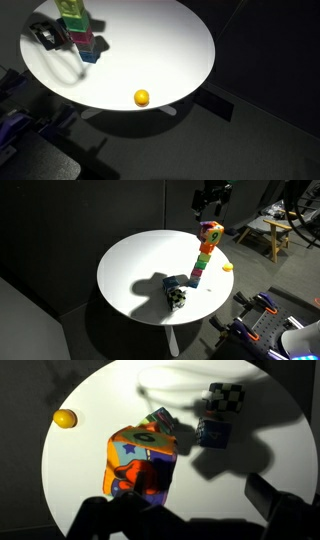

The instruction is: Put the plush block on top of the orange block

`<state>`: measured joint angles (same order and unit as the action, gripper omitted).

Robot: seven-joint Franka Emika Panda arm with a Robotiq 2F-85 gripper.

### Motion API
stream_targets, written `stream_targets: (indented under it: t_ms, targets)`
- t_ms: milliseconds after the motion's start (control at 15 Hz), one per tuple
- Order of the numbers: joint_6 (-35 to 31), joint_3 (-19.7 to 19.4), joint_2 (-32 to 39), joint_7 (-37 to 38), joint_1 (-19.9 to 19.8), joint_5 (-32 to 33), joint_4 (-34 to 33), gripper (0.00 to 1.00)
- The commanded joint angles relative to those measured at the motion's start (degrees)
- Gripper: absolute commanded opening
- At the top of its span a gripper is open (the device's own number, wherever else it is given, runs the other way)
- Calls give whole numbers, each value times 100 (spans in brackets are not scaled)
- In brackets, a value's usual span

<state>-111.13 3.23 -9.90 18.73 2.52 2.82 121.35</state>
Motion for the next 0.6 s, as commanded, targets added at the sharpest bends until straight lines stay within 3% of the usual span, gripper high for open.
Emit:
stream_targets:
  t_ms: [0,533]
  targets:
    - [20,60,-350,-156,38,-245,289,100]
    - [185,177,-669,-268,101,-431,633,100]
